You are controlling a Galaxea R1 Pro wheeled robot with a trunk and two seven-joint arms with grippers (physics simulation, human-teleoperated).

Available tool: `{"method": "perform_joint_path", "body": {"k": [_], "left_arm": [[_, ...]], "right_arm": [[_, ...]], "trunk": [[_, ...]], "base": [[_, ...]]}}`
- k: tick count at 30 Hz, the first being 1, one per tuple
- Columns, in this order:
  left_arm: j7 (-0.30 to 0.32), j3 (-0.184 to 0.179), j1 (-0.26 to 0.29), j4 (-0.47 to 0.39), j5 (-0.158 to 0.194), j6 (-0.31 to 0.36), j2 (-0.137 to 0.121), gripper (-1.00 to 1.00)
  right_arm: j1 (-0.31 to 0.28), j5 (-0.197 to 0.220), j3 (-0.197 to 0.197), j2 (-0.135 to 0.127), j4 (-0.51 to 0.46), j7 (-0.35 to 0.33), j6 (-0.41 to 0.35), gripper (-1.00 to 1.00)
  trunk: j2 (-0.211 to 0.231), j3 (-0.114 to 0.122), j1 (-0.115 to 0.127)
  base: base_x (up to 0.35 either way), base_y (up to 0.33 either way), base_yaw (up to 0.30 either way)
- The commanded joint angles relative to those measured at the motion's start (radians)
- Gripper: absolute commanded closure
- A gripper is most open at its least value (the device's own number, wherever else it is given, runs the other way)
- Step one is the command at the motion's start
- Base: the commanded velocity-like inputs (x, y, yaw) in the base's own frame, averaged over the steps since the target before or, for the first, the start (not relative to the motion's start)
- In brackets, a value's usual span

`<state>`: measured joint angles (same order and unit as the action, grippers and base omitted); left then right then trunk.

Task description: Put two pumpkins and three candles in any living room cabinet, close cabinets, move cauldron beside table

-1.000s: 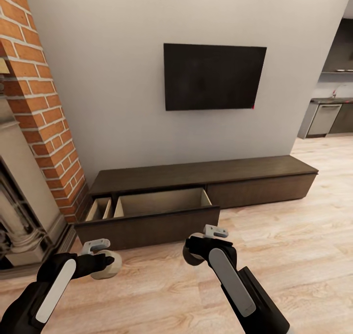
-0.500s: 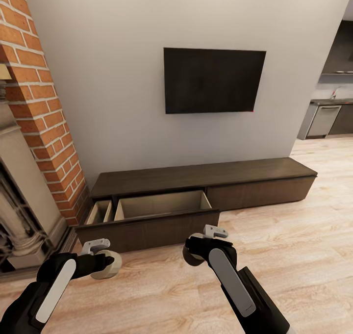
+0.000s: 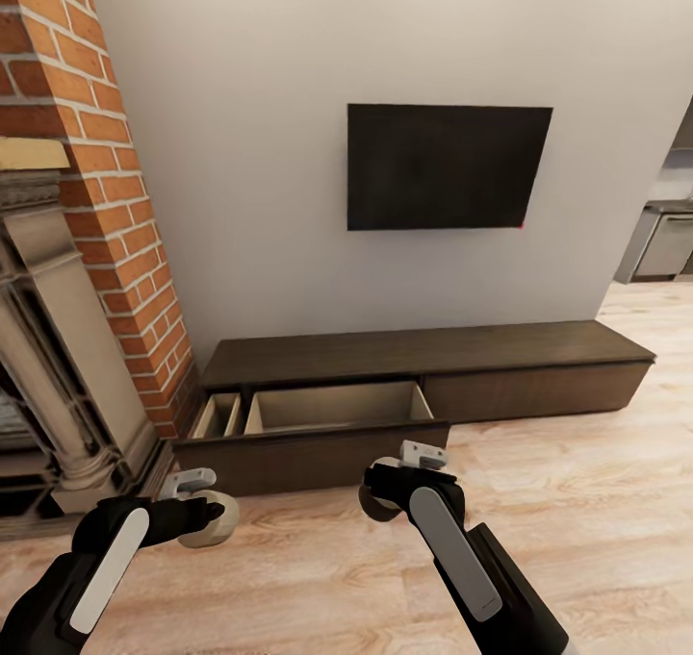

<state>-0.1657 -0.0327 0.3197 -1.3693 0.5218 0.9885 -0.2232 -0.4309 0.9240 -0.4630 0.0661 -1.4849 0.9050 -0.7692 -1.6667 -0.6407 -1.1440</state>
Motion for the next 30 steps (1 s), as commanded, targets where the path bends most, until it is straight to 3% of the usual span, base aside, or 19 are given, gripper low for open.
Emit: {"method": "perform_joint_path", "body": {"k": [1,18,26,30], "left_arm": [[-0.011,-0.002,0.001,-0.001,0.01,0.002,-0.001,1.0],[-0.011,-0.009,0.001,0.002,0.015,0.002,0.002,1.0],[-0.013,-0.009,0.003,0.007,0.013,0.003,0.027,1.0],[-0.015,-0.011,0.034,-0.004,0.012,0.008,0.049,1.0]], "right_arm": [[-0.001,0.009,0.0,0.0,-0.001,0.01,-0.003,1.0],[-0.001,0.01,-0.001,0.0,0.0,0.006,-0.002,1.0],[-0.001,0.01,-0.003,0.0,0.0,0.008,-0.004,1.0],[-0.001,0.011,-0.004,0.001,0.002,0.008,-0.005,1.0]], "trunk": [[0.007,0.002,0.004],[0.126,0.056,0.069],[0.182,0.081,0.1],[0.21,0.094,0.115]], "base": [[0.0,0.0,0.272],[0.0,0.0,0.039],[0.0,0.0,0.0],[0.0,0.0,0.0]]}}
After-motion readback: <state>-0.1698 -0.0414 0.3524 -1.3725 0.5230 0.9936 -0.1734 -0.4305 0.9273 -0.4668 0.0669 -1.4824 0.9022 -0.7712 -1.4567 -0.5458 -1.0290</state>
